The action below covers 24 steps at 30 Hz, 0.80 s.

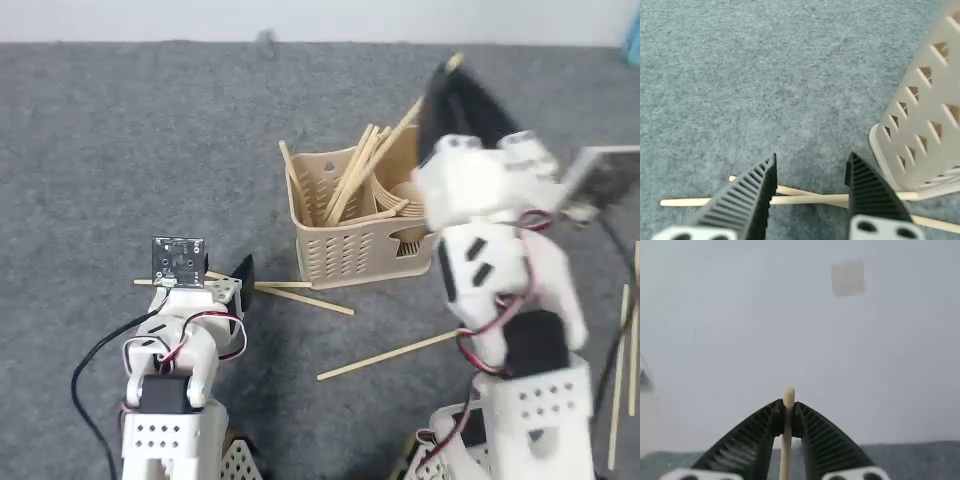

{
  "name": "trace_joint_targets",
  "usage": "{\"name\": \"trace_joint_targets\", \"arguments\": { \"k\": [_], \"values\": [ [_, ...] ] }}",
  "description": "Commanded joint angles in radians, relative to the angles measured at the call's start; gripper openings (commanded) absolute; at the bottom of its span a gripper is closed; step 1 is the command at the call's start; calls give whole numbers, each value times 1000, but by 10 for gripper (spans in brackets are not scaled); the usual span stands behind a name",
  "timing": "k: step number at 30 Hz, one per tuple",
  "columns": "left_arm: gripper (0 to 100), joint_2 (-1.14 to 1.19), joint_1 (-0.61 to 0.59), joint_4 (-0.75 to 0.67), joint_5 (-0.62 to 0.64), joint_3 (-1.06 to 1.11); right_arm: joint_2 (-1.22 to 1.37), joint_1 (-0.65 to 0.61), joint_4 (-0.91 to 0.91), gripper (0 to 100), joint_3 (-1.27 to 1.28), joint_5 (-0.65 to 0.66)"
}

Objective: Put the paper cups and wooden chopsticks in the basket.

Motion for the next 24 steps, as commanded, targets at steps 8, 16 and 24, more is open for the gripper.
{"name": "trace_joint_targets", "arguments": {
  "k": [8,16,24],
  "values": [
    [209,-15,6,-2,-12,-7,-10,-114,-13,158,192,124],
    [209,-15,6,-2,-12,-5,-145,-71,116,116,106,121],
    [209,-15,6,-2,-12,-5,-378,346,553,111,-8,144]
  ]
}}
